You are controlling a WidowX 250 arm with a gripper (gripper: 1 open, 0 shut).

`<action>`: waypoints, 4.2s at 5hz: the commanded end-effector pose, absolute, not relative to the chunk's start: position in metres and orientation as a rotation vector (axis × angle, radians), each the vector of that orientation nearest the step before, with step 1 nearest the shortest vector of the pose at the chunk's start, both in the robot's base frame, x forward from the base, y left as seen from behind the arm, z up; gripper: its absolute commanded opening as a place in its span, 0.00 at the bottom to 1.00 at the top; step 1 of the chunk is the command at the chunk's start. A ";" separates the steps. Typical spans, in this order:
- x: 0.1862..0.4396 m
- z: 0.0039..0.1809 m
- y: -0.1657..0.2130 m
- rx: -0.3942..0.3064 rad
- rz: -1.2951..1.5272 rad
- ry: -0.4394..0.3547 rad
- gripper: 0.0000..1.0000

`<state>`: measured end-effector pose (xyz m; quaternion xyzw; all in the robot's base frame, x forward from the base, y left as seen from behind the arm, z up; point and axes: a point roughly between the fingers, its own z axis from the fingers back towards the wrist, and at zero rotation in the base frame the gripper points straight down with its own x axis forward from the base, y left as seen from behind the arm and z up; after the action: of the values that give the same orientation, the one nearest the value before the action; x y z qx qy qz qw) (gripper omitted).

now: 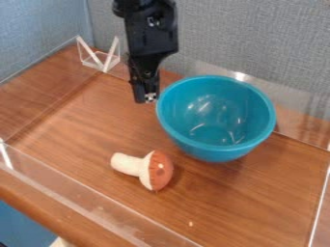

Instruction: Put the mushroom in the blue bowl

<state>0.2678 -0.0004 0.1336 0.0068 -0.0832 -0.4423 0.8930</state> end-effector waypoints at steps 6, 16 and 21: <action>0.276 0.077 -0.002 0.025 -0.978 -0.143 0.00; 0.261 0.093 0.009 0.046 -0.988 -0.140 0.00; 0.285 0.097 0.032 0.056 -1.000 -0.138 0.00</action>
<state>0.2760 0.0279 0.0835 0.0103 -0.0448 -0.4833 0.8742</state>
